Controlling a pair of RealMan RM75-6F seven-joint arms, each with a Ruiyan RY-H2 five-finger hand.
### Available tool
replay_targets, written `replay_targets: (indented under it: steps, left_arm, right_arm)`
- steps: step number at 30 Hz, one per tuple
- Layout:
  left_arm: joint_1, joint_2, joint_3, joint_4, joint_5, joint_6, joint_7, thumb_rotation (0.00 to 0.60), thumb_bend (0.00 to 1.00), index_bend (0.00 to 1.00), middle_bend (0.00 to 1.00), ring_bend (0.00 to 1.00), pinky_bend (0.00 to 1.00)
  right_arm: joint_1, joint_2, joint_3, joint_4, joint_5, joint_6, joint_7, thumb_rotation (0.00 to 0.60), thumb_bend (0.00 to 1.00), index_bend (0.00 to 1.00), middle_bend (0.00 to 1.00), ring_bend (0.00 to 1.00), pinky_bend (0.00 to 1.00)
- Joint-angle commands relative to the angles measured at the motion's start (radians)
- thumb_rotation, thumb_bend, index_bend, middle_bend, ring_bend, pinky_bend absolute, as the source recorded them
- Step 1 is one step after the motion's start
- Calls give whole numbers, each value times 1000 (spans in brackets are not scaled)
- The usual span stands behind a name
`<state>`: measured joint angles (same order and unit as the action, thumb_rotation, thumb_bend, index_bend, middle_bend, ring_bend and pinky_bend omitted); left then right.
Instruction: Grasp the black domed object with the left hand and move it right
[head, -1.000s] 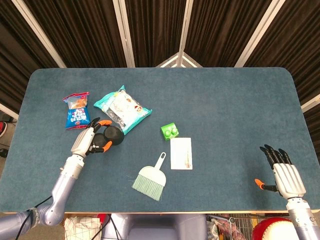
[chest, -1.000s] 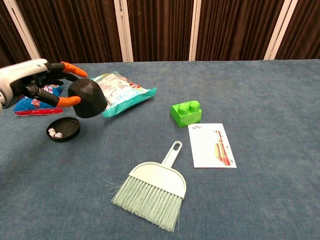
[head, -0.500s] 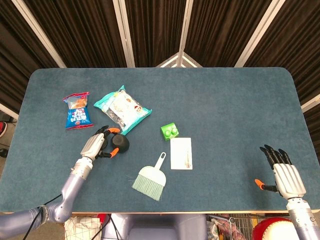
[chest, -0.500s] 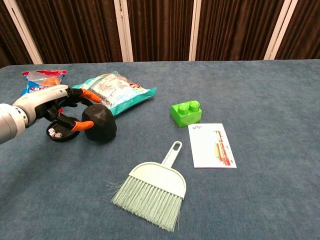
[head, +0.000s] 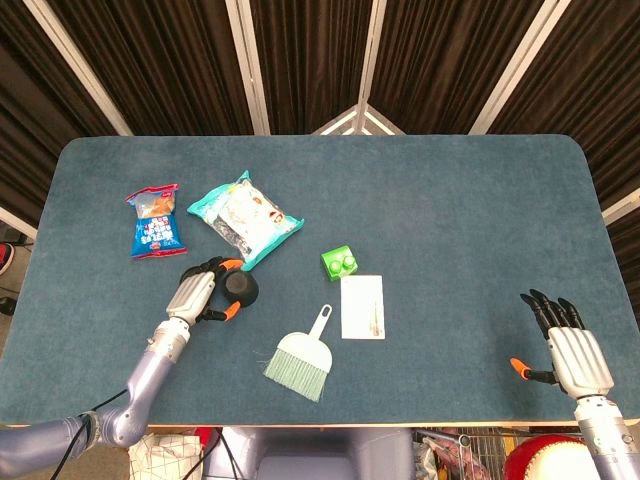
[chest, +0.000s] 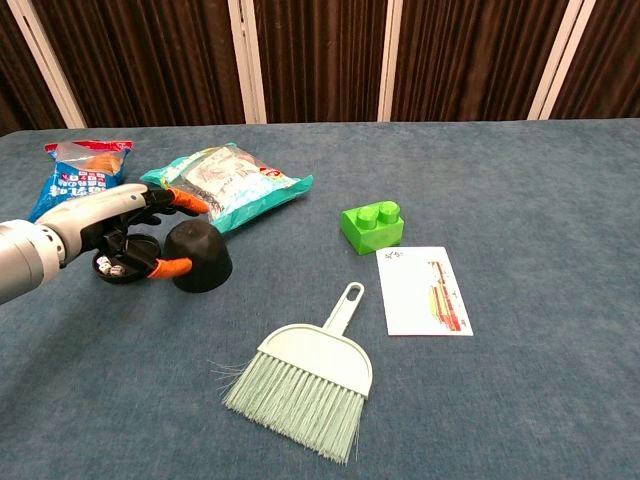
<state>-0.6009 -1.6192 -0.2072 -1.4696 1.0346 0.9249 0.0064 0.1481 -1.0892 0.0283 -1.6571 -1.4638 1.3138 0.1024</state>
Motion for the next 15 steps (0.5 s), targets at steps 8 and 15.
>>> replay_targets:
  steps: [8, 15]
  left_arm:
    - [13, 75, 0, -95, 11, 31, 28, 600, 216, 82, 0, 0, 0]
    - [108, 269, 30, -343, 115, 191, 75, 600, 222, 90, 0, 0, 0]
  right_arm:
    - [-4, 6, -2, -6, 1, 4, -3, 600, 221, 98, 75, 124, 36]
    - [-6, 4, 3, -10, 5, 11, -9, 600, 222, 98, 75, 124, 36]
